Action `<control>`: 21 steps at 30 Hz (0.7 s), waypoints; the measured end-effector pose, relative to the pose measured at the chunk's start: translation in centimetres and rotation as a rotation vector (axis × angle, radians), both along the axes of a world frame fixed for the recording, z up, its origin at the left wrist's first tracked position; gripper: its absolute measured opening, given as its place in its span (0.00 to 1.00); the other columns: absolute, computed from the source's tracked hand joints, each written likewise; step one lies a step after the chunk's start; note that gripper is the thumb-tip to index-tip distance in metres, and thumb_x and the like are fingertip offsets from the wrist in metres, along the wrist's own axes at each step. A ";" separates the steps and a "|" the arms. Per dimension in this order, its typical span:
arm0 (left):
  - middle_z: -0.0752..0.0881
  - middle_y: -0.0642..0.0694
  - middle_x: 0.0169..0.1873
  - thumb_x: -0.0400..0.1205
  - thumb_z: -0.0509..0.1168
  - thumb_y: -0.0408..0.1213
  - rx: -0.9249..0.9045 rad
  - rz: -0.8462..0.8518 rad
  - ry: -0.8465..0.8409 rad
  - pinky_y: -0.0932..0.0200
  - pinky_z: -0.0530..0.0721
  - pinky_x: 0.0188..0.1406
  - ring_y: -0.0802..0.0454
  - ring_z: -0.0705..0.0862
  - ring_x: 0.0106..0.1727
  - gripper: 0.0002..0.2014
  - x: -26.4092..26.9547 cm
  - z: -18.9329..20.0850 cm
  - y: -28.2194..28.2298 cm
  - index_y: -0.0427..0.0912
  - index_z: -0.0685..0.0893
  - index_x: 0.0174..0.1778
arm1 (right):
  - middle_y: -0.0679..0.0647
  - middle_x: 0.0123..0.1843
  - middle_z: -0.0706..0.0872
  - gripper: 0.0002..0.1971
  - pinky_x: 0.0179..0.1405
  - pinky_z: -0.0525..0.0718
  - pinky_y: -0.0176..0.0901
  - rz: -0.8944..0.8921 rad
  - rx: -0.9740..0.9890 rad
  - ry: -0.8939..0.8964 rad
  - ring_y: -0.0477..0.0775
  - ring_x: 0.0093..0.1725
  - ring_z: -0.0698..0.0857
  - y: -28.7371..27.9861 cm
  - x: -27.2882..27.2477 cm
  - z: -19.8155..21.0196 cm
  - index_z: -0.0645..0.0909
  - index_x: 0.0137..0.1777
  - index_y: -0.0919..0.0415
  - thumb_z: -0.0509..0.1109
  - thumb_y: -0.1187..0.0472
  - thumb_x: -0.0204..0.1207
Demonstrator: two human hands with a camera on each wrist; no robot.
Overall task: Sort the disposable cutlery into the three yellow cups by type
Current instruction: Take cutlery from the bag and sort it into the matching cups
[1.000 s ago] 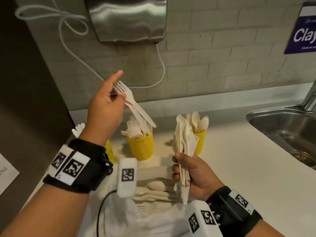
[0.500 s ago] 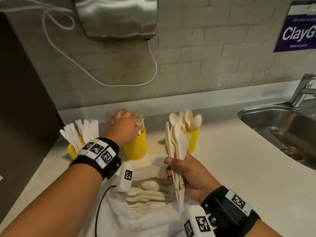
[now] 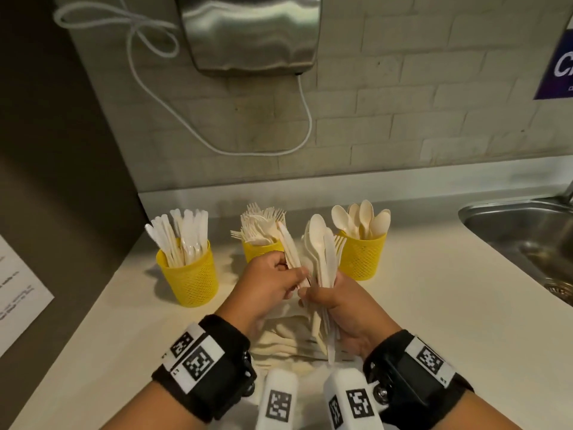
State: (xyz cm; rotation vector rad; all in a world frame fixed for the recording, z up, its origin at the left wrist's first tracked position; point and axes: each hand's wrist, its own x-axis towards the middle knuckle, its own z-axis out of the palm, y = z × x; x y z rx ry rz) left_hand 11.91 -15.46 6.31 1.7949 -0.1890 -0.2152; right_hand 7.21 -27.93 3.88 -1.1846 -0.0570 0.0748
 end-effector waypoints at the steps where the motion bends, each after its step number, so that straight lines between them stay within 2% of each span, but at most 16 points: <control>1: 0.82 0.47 0.27 0.78 0.69 0.29 -0.036 0.022 0.024 0.71 0.78 0.23 0.59 0.78 0.23 0.01 0.0 -0.1 0.3 0.35 0.84 0.44 | 0.59 0.39 0.90 0.16 0.36 0.86 0.39 0.002 0.016 0.011 0.50 0.36 0.88 0.2 0.0 0.0 0.82 0.57 0.68 0.61 0.80 0.75; 4: 0.84 0.45 0.30 0.78 0.68 0.28 -0.096 0.084 0.048 0.70 0.81 0.26 0.63 0.81 0.23 0.00 0.0 -0.1 0.8 0.36 0.83 0.42 | 0.63 0.40 0.88 0.14 0.31 0.85 0.44 -0.042 0.052 0.089 0.54 0.34 0.87 0.9 0.0 -0.4 0.80 0.61 0.69 0.61 0.76 0.78; 6: 0.84 0.43 0.31 0.78 0.68 0.28 -0.090 0.091 0.028 0.67 0.82 0.29 0.60 0.82 0.25 0.02 -0.1 0.2 1.2 0.37 0.83 0.41 | 0.64 0.37 0.86 0.12 0.28 0.85 0.46 -0.097 0.058 0.129 0.56 0.32 0.85 1.2 0.2 -0.6 0.80 0.60 0.68 0.62 0.74 0.78; 8: 0.85 0.40 0.33 0.78 0.68 0.29 -0.073 0.093 -0.027 0.61 0.84 0.35 0.55 0.82 0.29 0.01 -0.1 1.3 2.0 0.37 0.84 0.41 | 0.65 0.37 0.83 0.10 0.32 0.87 0.52 -0.143 0.079 0.144 0.60 0.33 0.83 1.3 0.4 -0.7 0.79 0.57 0.69 0.64 0.73 0.77; 10: 0.87 0.43 0.35 0.78 0.69 0.30 -0.065 0.155 -0.141 0.57 0.84 0.41 0.53 0.84 0.34 0.02 0.6 3.3 3.9 0.41 0.85 0.41 | 0.63 0.34 0.81 0.07 0.31 0.85 0.48 -0.199 0.131 0.179 0.58 0.32 0.81 1.1 0.4 -0.8 0.77 0.53 0.69 0.64 0.73 0.77; 12: 0.88 0.47 0.33 0.78 0.70 0.34 -0.007 0.302 -0.345 0.57 0.87 0.42 0.55 0.87 0.34 0.03 1.8 5.9 7.0 0.46 0.83 0.41 | 0.61 0.32 0.81 0.05 0.26 0.82 0.42 -0.234 0.174 0.208 0.54 0.29 0.80 0.6 0.5 -1.0 0.77 0.51 0.67 0.64 0.73 0.77; 13: 0.88 0.47 0.35 0.77 0.70 0.38 0.059 0.390 -0.457 0.52 0.88 0.45 0.53 0.88 0.37 0.04 2.3 7.0 8.7 0.48 0.82 0.45 | 0.60 0.31 0.81 0.04 0.24 0.82 0.40 -0.243 0.178 0.213 0.53 0.28 0.80 0.4 0.5 -1.0 0.78 0.50 0.67 0.64 0.72 0.77; 15: 0.88 0.45 0.42 0.77 0.69 0.43 0.192 0.529 -0.619 0.46 0.86 0.52 0.46 0.88 0.45 0.18 2.9 8.5 11.6 0.53 0.73 0.61 | 0.59 0.30 0.80 0.04 0.23 0.81 0.39 -0.258 0.176 0.207 0.52 0.26 0.79 0.2 0.4 -1.0 0.78 0.50 0.68 0.65 0.72 0.77; 17: 0.87 0.42 0.45 0.80 0.66 0.39 0.339 0.593 -0.643 0.47 0.83 0.52 0.43 0.86 0.47 0.34 3.3 8.4 13.1 0.57 0.54 0.78 | 0.57 0.28 0.78 0.04 0.24 0.80 0.40 -0.264 0.191 0.200 0.51 0.25 0.78 0.1 0.3 -1.0 0.78 0.50 0.68 0.65 0.72 0.76; 19: 0.86 0.35 0.46 0.82 0.64 0.36 0.498 0.580 -0.610 0.43 0.81 0.49 0.35 0.85 0.46 0.43 4.0 7.0 13.4 0.60 0.39 0.80 | 0.57 0.26 0.77 0.04 0.24 0.80 0.41 -0.241 0.213 0.204 0.51 0.25 0.77 0.0 0.1 -0.8 0.77 0.50 0.67 0.65 0.72 0.76; 21: 0.86 0.29 0.48 0.82 0.63 0.34 0.601 0.536 -0.550 0.42 0.80 0.47 0.30 0.84 0.48 0.43 5.2 4.9 13.3 0.60 0.38 0.81 | 0.58 0.26 0.77 0.04 0.23 0.80 0.40 -0.197 0.235 0.211 0.52 0.24 0.76 0.0 -0.1 -0.7 0.77 0.50 0.67 0.66 0.71 0.76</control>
